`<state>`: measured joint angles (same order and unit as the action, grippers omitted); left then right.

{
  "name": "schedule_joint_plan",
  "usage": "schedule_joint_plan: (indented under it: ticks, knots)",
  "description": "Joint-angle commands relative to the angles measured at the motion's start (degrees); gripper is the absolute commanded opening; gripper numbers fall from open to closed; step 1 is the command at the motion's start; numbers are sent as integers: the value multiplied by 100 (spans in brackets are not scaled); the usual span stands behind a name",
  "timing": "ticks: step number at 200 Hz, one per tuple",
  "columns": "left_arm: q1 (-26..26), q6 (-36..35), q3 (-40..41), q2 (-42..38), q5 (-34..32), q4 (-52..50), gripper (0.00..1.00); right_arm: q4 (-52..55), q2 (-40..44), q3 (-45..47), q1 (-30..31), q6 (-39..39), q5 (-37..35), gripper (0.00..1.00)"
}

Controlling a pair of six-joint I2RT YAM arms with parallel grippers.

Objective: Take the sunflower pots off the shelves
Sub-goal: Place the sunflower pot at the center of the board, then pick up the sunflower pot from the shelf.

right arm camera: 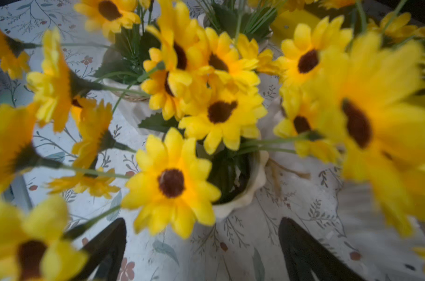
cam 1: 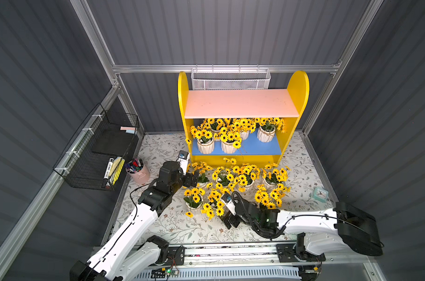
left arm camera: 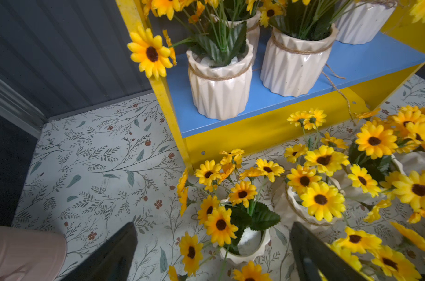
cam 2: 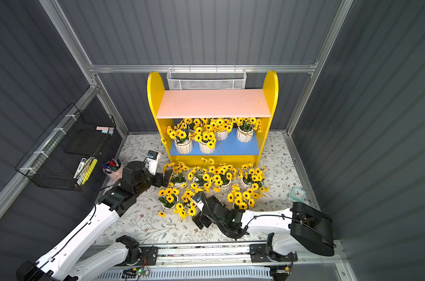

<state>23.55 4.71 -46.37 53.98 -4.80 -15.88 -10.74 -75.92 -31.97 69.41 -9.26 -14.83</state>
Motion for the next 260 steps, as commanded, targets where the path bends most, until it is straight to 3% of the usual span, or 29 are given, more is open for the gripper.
schedule_joint_plan:
  ticks: [1, 20, 37, 49, 63, 94, 104, 135, 155, 186, 227, 240, 260]
  knots:
    - [27, 72, -42, 70, 790, 177, 100, 1356, 553, -153, -9, -166, 266, 99]
    - [27, 108, 40, 74, 1310, 505, 99, 1862, 1151, -224, -6, -122, 85, 99]
    - [50, 119, -220, 40, 1623, 156, 99, 2328, 1582, -409, -11, -51, -222, 99]
    - [118, 164, -483, -18, 1094, -278, 99, 2457, 1869, -535, -13, 42, -476, 99]
    - [123, 189, -892, -295, 1052, -942, 99, 2507, 2141, -655, -25, 229, -727, 99]
    - [115, 337, -564, -1549, -394, -1786, 99, 2160, 2506, -906, -310, 706, -1424, 99]
    - [115, 307, -541, -1813, -448, -2195, 99, 2019, 2511, -1032, -623, 807, -1254, 99]
    - [115, 1150, -514, -1838, -596, -3466, 99, 1842, 2507, -1530, -1694, 887, -453, 99]
    - [115, 1139, -284, -1578, -590, -2967, 99, 1604, 2471, -1619, -2195, 884, -111, 99]
    - [26, 522, -688, -675, -751, -1654, 99, 1356, 2265, -1736, -2988, 483, 226, 99]
    - [-942, 102, -1753, 477, -38, -1270, 99, 637, 1451, -1991, -3492, 532, 691, 99]
    - [-1432, 316, -1907, 642, 304, -1211, 99, 461, 1018, -2199, -3520, 606, 763, 99]
    - [-2557, 1073, -1904, 913, 1438, -875, 99, 170, 456, -2460, -3565, 658, 861, 99]
